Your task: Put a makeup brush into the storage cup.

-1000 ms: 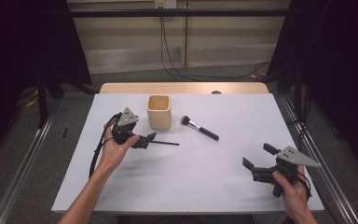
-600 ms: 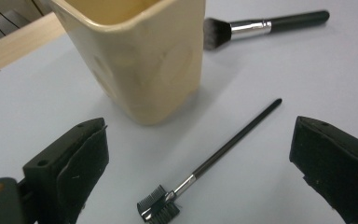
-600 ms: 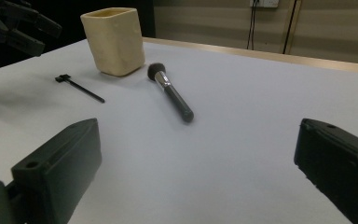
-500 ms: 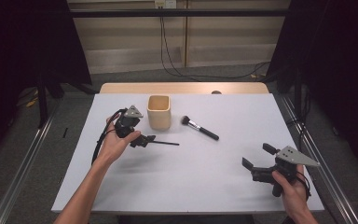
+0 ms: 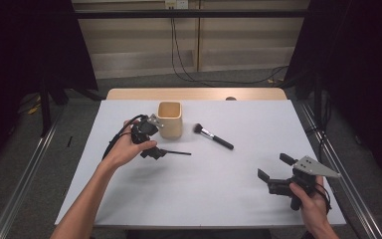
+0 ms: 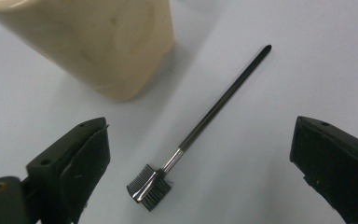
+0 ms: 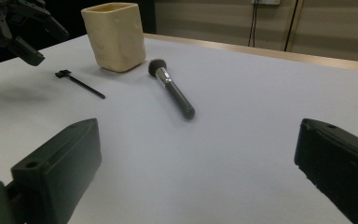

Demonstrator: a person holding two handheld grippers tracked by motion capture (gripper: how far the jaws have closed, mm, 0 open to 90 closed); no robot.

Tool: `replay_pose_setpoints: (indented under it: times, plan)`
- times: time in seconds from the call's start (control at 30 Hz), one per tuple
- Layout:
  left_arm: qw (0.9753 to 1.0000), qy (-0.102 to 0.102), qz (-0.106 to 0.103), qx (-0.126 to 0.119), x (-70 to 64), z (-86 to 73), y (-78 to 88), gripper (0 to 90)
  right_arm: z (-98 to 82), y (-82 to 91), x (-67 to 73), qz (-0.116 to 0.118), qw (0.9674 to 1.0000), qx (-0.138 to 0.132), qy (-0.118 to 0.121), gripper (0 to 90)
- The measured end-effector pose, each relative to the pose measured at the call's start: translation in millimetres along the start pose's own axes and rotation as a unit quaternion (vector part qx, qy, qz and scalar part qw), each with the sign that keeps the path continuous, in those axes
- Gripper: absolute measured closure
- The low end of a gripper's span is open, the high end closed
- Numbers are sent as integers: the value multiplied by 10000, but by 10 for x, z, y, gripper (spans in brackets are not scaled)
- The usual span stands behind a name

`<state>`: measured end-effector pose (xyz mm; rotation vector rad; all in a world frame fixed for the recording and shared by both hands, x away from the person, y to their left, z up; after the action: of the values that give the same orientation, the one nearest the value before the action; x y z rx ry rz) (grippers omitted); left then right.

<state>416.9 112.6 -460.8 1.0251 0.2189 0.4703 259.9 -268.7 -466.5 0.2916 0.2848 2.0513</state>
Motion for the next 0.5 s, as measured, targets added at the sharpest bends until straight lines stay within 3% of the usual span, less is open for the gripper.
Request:
replay_pose_setpoints:
  times: [0.03, 0.13, 0.17, 0.27, 0.37, 0.47, 0.5]
  plan:
    - [9998, -87, -40, 169, 7, -6, -9, 44, -1, 0, 0, 4, 10000, 6, -2, 2]
    - [9992, -81, -185, 351, 5, -13, -63, 51, -3, 1, -1, 1, 10000, 23, -4, 2]
    - [9987, 12, -268, 425, 5, -17, -92, 51, -3, 1, -1, 1, 10000, 23, -4, 2]
    - [9974, -91, -371, 603, 31, -31, -140, 51, -3, -1, 0, 6, 10000, 20, 13, 2]
    - [9969, 122, -363, 687, 63, -52, -193, 60, -6, -2, -1, 12, 10000, 40, 41, 2]
    - [9952, -28, -449, 873, 60, -82, -217, 66, -7, -2, -1, 6, 10000, 47, 40, 2]
    - [9940, -186, -541, 933, 25, -87, -228, 65, -8, -4, -2, 3, 10000, 52, 40, 2]
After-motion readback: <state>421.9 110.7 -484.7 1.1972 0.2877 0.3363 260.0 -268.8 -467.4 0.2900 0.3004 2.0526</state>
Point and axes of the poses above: each handheld gripper's, and its own axes: y roughly backward along the jaws, z roughly out of its top, x roughly to its left, the point moved 5 cm from there along -y, roughly forward along the jaws
